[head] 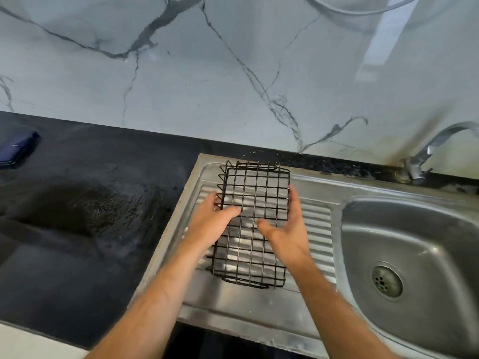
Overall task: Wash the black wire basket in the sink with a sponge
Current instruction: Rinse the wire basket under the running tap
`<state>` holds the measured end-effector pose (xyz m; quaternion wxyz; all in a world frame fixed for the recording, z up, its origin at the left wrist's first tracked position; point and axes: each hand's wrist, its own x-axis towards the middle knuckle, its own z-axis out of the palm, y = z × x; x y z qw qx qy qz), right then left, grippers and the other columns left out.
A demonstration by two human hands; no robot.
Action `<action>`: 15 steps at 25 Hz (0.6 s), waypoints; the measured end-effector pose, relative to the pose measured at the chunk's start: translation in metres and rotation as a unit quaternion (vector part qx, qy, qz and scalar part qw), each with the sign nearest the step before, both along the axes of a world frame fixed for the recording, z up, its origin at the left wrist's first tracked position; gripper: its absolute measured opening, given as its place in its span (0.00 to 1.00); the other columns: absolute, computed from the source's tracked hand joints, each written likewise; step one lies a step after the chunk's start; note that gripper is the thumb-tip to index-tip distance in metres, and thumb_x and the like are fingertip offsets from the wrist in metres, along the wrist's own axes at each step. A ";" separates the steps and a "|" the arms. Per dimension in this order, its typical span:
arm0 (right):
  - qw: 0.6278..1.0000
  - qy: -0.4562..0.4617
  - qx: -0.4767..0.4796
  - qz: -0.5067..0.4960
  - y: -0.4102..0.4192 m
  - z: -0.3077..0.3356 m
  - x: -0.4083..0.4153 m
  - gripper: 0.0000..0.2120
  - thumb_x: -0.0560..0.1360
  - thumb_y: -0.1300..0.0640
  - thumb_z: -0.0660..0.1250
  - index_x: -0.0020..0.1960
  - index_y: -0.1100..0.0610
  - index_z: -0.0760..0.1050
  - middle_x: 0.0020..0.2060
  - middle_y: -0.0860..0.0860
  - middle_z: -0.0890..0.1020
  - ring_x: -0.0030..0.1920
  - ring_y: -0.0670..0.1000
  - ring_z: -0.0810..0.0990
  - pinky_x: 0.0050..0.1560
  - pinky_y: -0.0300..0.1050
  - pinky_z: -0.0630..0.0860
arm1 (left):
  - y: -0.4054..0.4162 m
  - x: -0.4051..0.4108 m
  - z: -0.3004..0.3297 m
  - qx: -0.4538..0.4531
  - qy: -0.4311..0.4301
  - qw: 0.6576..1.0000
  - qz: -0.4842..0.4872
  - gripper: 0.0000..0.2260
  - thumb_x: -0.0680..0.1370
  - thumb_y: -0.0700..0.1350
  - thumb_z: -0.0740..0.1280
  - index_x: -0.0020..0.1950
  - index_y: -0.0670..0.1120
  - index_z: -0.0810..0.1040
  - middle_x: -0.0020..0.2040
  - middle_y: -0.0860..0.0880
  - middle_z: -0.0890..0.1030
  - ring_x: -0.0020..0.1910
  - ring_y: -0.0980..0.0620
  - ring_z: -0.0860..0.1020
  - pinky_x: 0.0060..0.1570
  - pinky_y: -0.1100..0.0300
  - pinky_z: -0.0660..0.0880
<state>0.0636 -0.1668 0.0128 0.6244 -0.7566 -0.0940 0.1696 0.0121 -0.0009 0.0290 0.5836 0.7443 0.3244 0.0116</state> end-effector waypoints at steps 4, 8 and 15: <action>0.997 -0.080 -0.010 -0.005 -0.054 0.008 -0.008 0.50 0.71 0.66 0.74 0.80 0.42 0.49 0.79 0.36 0.55 0.76 0.34 0.51 0.75 0.38 0.52 | -0.035 0.004 0.023 -0.121 -0.042 0.992 -0.011 0.42 0.66 0.64 0.71 0.78 0.55 0.65 0.78 0.49 0.67 0.74 0.45 0.68 0.72 0.38 0.66; 0.987 -0.161 -0.005 -0.023 -0.120 0.016 -0.005 0.50 0.70 0.69 0.74 0.81 0.48 0.50 0.79 0.39 0.56 0.78 0.38 0.52 0.79 0.42 0.52 | -0.093 0.019 0.043 -0.165 -0.075 0.982 -0.045 0.35 0.71 0.73 0.66 0.74 0.59 0.70 0.77 0.51 0.67 0.75 0.44 0.67 0.71 0.33 0.67; 0.966 -0.253 -0.042 -0.029 -0.267 0.040 0.030 0.51 0.70 0.69 0.74 0.80 0.49 0.46 0.80 0.43 0.52 0.79 0.40 0.50 0.78 0.42 0.52 | -0.239 0.054 0.062 -0.144 -0.103 0.983 -0.044 0.29 0.79 0.70 0.55 0.76 0.57 0.67 0.71 0.54 0.71 0.60 0.48 0.82 0.64 0.42 0.76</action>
